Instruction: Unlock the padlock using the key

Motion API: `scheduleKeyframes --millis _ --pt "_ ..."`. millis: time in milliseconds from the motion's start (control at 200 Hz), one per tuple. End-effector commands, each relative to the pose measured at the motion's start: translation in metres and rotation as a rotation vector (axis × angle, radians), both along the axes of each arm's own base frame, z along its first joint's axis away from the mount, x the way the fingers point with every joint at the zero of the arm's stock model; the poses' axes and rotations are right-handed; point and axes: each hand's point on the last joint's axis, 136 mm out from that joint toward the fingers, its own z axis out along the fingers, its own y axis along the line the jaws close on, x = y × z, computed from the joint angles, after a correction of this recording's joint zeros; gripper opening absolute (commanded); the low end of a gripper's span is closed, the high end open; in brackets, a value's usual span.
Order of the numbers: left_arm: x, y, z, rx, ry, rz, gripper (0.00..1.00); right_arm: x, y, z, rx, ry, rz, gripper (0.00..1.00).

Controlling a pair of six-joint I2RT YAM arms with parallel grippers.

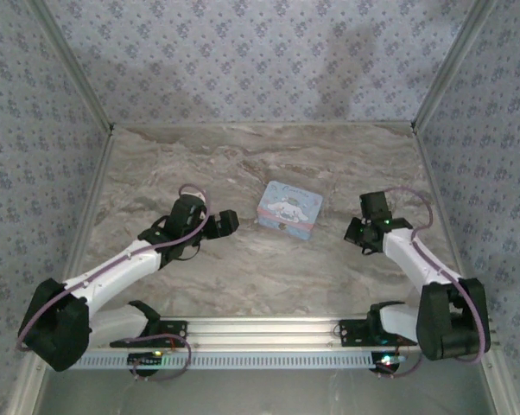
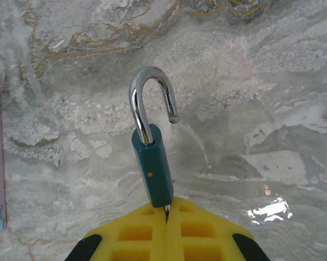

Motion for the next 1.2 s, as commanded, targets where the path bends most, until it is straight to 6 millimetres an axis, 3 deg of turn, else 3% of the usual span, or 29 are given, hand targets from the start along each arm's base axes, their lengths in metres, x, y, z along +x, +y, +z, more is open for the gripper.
scheduleKeyframes --millis 0,165,305,450,650,665,680,685,700,904,1049,1094,1194 --pt "0.003 0.000 0.003 0.000 -0.011 0.016 0.98 0.009 0.000 -0.004 0.043 -0.004 -0.030 0.00" --pt "0.005 -0.001 0.005 -0.001 -0.011 0.017 0.98 0.013 -0.002 -0.009 0.048 0.012 -0.041 0.01" --pt "0.005 -0.001 0.006 0.003 -0.014 0.019 0.98 0.014 -0.004 -0.008 0.052 0.019 -0.049 0.18" --pt "0.007 0.000 0.010 0.010 -0.014 0.021 0.98 0.014 -0.006 0.011 0.046 -0.022 -0.053 0.37" --pt "0.013 0.010 0.018 0.044 -0.017 0.051 0.98 0.014 -0.013 0.051 0.019 -0.122 -0.068 0.53" --pt "0.014 0.012 0.019 0.049 -0.017 0.056 0.98 0.016 -0.014 0.055 0.015 -0.134 -0.066 0.59" --pt "0.015 0.014 0.020 0.056 -0.017 0.064 0.98 0.016 -0.014 0.058 0.011 -0.144 -0.064 0.88" --pt "0.015 0.015 0.020 0.059 -0.016 0.066 0.98 0.016 -0.014 0.059 0.009 -0.146 -0.061 0.94" --pt "0.016 0.017 0.021 0.067 -0.017 0.072 0.98 0.018 -0.014 0.063 0.002 -0.159 -0.053 0.99" --pt "0.036 0.065 0.041 0.216 -0.046 0.184 0.98 0.040 -0.031 0.105 -0.165 -0.288 -0.061 1.00" --pt "0.056 0.103 0.062 0.452 -0.215 0.224 0.98 0.062 -0.052 0.119 -0.338 -0.420 -0.111 1.00" --pt "0.061 0.116 0.064 0.514 -0.246 0.246 0.98 0.068 -0.051 0.121 -0.393 -0.468 -0.080 1.00" --pt "0.071 0.148 0.045 0.543 -0.204 0.277 0.98 0.078 -0.054 0.119 -0.493 -0.534 -0.042 1.00"
